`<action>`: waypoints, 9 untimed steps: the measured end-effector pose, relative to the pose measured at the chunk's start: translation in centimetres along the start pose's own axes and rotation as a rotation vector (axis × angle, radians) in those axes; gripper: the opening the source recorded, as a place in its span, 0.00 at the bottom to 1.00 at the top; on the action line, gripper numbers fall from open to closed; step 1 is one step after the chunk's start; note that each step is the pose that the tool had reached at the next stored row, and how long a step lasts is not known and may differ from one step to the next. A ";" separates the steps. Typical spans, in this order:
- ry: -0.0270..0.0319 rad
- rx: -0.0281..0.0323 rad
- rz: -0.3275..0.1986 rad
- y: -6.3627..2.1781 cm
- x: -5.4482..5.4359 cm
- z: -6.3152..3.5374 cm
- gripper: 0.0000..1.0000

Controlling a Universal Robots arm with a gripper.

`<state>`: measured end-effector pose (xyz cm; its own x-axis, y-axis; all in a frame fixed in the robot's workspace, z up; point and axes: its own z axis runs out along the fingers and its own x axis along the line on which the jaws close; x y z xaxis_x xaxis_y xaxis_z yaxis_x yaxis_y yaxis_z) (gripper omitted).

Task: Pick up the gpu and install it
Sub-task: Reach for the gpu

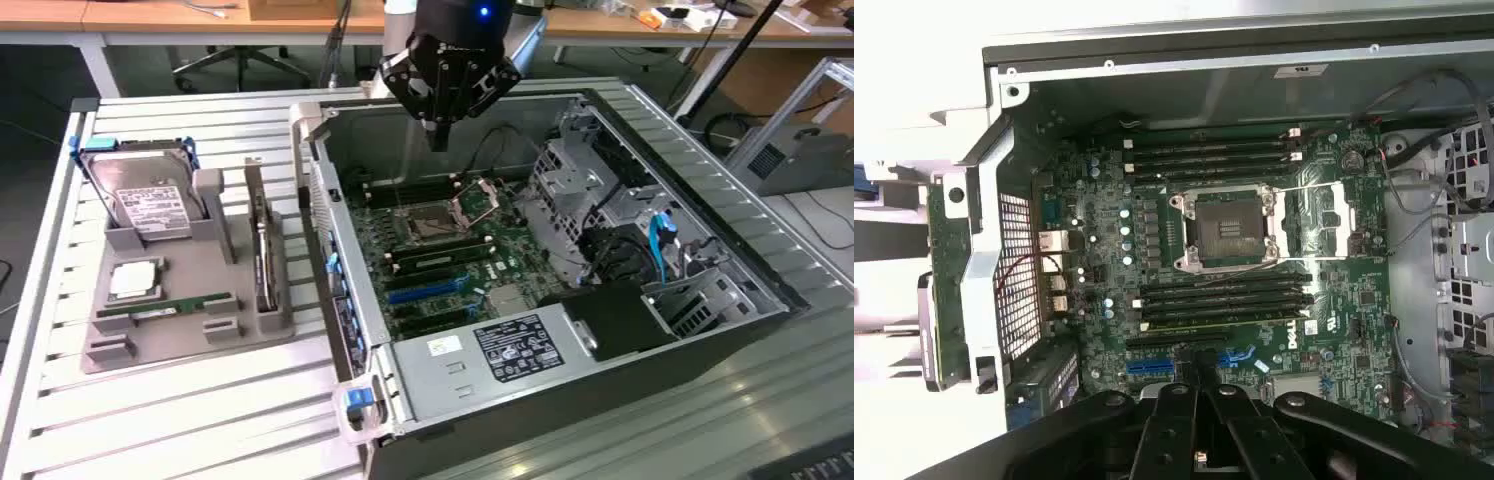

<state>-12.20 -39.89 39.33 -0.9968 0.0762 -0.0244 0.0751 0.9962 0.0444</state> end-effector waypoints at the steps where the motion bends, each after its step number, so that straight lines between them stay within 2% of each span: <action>1: 0.0000 0.0001 0.000 0.00 0.0 0.00 0.11; 9: 0.0000 0.0000 0.000 -0.03 0.4 -0.01 0.11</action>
<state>-12.60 -39.89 39.33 -0.9968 0.0763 -0.0245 0.0751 0.9962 0.0444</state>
